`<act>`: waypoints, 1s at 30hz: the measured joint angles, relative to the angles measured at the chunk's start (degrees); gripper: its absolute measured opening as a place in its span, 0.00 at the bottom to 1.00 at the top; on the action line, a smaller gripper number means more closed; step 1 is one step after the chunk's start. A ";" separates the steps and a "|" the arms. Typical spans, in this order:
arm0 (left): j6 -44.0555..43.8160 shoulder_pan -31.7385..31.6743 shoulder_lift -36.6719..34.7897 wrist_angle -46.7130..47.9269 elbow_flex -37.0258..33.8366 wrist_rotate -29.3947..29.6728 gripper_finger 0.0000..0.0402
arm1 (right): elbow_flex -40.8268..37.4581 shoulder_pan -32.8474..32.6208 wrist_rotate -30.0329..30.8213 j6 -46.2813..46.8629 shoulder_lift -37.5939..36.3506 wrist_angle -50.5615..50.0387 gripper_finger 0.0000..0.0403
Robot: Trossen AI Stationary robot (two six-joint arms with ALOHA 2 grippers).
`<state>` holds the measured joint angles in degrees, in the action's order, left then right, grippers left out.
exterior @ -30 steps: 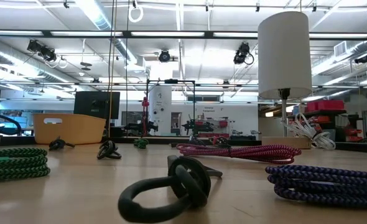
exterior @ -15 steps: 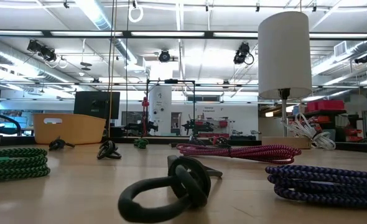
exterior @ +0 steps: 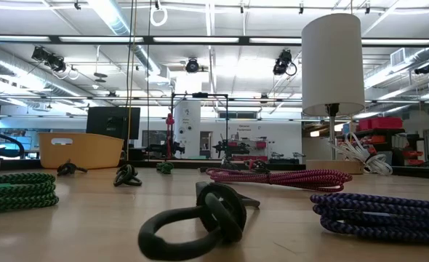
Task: Pick & Place USB Port
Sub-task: Put the black charger cable into the yellow bin
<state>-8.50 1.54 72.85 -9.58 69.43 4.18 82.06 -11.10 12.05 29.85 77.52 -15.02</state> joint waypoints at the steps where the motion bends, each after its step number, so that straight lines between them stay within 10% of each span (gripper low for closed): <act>1: -0.27 0.00 0.07 0.58 -0.02 0.09 0.43 | 0.00 -0.15 0.14 -0.25 0.00 0.30 0.00; 23: -9.14 0.11 4.10 -9.00 -0.09 -6.36 0.42 | 0.01 -0.21 0.86 -1.55 1.41 1.77 0.00; 30: -10.16 0.11 4.04 -8.27 -0.09 -7.77 0.06 | 0.00 -0.18 0.46 -1.65 1.51 1.34 0.00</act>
<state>-18.65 1.65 76.88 -17.85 69.34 -3.58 82.06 -11.29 12.50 28.20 79.02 -13.68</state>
